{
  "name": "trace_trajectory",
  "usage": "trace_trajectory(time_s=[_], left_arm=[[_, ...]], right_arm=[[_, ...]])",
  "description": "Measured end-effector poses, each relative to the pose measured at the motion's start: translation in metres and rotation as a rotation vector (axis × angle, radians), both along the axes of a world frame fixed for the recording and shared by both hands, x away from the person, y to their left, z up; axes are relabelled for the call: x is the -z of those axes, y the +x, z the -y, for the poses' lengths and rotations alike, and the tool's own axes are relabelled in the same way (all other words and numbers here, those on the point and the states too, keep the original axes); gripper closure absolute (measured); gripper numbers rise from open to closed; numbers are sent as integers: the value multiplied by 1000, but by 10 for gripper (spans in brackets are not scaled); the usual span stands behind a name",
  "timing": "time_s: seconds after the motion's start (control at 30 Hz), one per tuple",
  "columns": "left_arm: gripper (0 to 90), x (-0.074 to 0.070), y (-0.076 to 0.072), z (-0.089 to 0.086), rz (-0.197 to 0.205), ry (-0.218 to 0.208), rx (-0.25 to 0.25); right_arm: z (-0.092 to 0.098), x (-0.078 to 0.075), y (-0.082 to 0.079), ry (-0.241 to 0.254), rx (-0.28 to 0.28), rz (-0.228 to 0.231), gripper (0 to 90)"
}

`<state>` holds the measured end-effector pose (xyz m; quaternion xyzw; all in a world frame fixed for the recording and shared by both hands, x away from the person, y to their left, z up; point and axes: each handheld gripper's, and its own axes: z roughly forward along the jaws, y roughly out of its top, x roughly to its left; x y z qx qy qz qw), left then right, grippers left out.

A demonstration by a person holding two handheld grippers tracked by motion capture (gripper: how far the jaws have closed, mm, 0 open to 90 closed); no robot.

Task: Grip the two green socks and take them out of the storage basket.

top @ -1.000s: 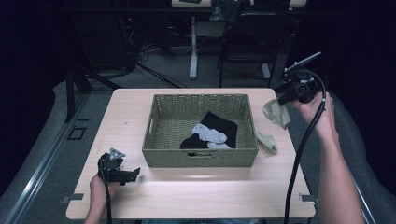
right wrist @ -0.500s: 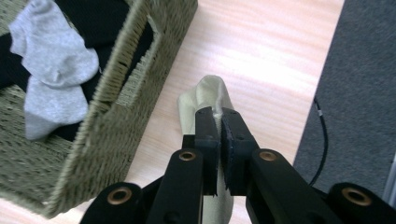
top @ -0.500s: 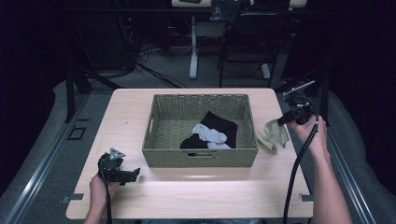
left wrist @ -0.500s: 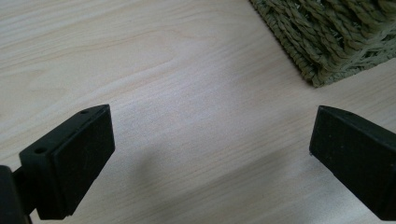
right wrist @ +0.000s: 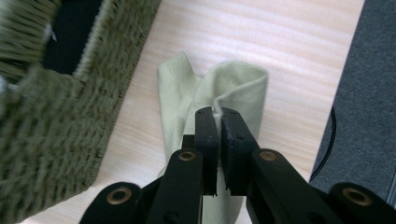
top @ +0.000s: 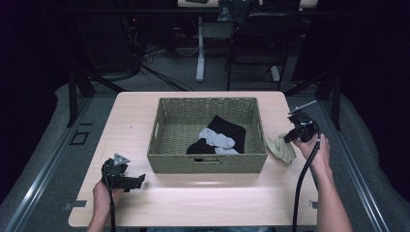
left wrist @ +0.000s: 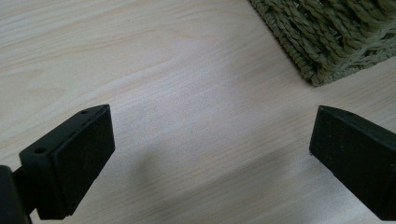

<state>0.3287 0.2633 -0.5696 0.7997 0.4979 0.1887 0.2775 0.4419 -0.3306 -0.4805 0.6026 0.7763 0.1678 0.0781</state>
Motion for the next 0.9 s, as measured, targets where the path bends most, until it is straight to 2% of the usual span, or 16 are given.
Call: trace_trajectory(time_s=[0.33, 0.37, 0.43, 0.5, 0.53, 0.73, 0.9], left_arm=[[2, 0, 0, 0, -1, 1, -1], [2, 0, 0, 0, -1, 1, -1], [2, 0, 0, 0, -2, 2, -1], [2, 0, 0, 0, 0, 1, -1], [2, 0, 0, 0, 1, 1, -1], [2, 0, 0, 0, 1, -1, -2], [2, 0, 0, 0, 0, 1, -1]], right_arm=[[9, 35, 4, 10, 39, -29, 850], [9, 37, 4, 23, 47, -23, 836], [10, 39, 4, 20, 45, -27, 792], [11, 38, 2, 23, 58, -7, 734], [12, 34, 1, 21, 46, -5, 685], [13, 12, -11, 45, 30, 71, 475], [11, -5, -27, 61, -2, 115, 348]])
